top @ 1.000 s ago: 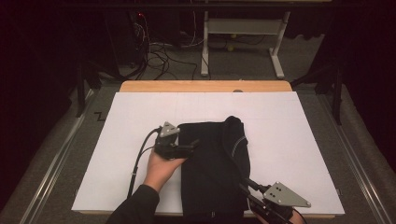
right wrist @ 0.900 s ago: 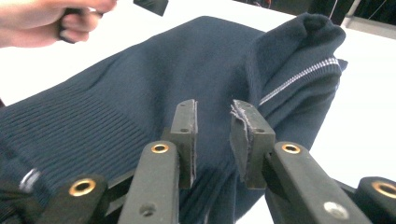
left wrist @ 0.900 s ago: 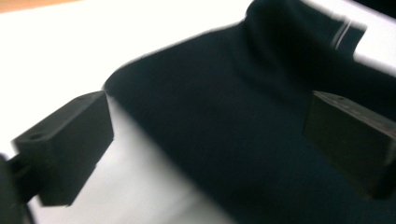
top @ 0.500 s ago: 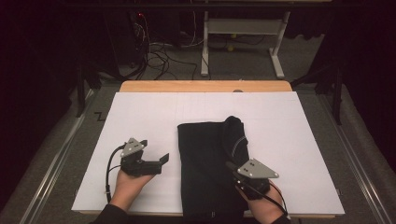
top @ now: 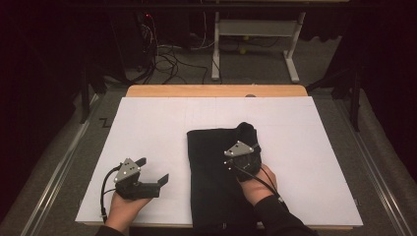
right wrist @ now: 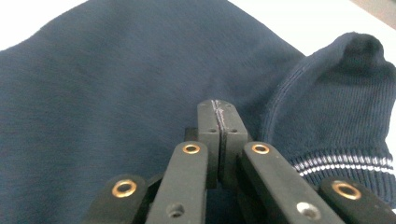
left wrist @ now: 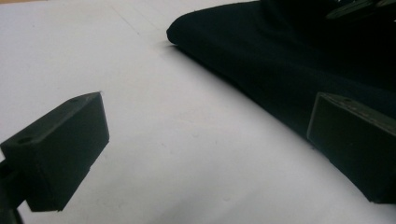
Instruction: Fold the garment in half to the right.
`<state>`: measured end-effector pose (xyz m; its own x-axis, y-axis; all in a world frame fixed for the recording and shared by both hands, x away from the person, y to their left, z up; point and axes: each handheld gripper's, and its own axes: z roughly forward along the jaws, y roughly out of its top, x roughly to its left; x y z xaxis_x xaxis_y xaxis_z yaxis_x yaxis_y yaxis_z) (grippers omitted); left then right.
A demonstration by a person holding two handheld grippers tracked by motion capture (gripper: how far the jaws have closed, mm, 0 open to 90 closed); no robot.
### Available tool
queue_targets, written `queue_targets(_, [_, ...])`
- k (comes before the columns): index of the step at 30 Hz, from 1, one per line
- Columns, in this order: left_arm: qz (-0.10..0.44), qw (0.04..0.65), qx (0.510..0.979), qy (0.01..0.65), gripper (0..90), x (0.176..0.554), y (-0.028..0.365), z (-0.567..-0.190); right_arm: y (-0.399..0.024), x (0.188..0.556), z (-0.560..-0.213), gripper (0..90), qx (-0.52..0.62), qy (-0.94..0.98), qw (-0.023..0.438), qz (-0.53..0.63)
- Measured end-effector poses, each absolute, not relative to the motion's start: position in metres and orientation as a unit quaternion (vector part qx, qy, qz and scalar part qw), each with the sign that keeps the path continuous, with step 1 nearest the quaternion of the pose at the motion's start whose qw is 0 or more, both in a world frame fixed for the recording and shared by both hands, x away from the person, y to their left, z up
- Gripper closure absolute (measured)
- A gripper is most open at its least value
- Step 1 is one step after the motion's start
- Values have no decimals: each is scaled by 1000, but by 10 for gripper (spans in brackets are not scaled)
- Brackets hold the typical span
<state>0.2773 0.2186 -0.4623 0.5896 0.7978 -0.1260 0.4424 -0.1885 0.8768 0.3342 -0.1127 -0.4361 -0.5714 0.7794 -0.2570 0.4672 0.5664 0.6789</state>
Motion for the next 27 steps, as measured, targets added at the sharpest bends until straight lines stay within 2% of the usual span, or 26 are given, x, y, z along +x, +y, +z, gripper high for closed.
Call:
queue_targets(10, [184, 484, 747, 416, 0, 278, 223, -463, -158, 345, -454, 900, 430, 812, 283, 276])
queue_targets(20, [173, 488, 747, 418, 0, 279, 223, -466, -200, 331, -451, 900, 446, 778, 288, 335])
queue_targets(27, [168, 490, 748, 416, 0, 280, 222, -468, -234, 315, -455, 818, 445, 754, 280, 394])
